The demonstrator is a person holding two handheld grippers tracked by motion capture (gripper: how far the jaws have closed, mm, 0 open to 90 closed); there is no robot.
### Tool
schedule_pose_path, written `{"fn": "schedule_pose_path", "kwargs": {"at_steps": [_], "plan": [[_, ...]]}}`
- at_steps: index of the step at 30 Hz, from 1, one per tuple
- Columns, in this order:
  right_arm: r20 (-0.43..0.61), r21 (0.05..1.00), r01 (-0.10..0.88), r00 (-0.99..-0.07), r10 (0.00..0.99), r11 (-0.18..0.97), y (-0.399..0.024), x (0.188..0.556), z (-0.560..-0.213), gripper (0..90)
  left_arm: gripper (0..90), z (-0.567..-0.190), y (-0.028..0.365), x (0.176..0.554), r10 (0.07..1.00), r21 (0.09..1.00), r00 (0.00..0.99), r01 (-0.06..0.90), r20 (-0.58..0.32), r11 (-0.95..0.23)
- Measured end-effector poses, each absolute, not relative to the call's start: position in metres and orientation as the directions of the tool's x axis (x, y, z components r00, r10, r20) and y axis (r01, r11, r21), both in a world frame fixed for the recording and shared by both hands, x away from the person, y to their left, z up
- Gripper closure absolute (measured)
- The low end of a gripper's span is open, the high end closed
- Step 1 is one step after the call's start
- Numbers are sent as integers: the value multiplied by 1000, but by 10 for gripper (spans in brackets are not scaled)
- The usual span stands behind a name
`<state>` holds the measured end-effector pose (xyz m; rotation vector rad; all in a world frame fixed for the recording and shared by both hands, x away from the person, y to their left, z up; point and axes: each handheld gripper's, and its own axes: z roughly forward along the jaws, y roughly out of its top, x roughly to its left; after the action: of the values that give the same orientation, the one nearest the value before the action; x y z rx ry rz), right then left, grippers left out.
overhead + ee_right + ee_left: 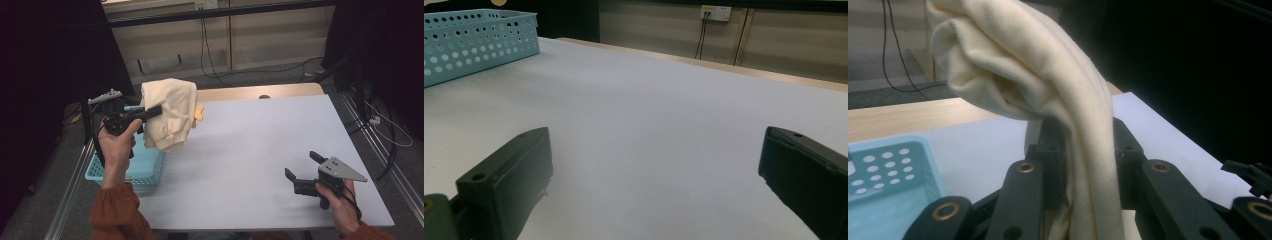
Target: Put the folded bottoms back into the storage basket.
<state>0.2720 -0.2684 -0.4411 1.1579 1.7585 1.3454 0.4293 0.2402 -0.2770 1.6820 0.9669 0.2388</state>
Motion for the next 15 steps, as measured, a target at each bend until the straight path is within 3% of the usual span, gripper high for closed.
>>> {"fn": "schedule_pose_path", "kwargs": {"at_steps": [15], "plan": [[29,960,264,-411,911,89,-269,272,-441,8,729,-273,265,423,722,884,616,468,-317,-11]]}}
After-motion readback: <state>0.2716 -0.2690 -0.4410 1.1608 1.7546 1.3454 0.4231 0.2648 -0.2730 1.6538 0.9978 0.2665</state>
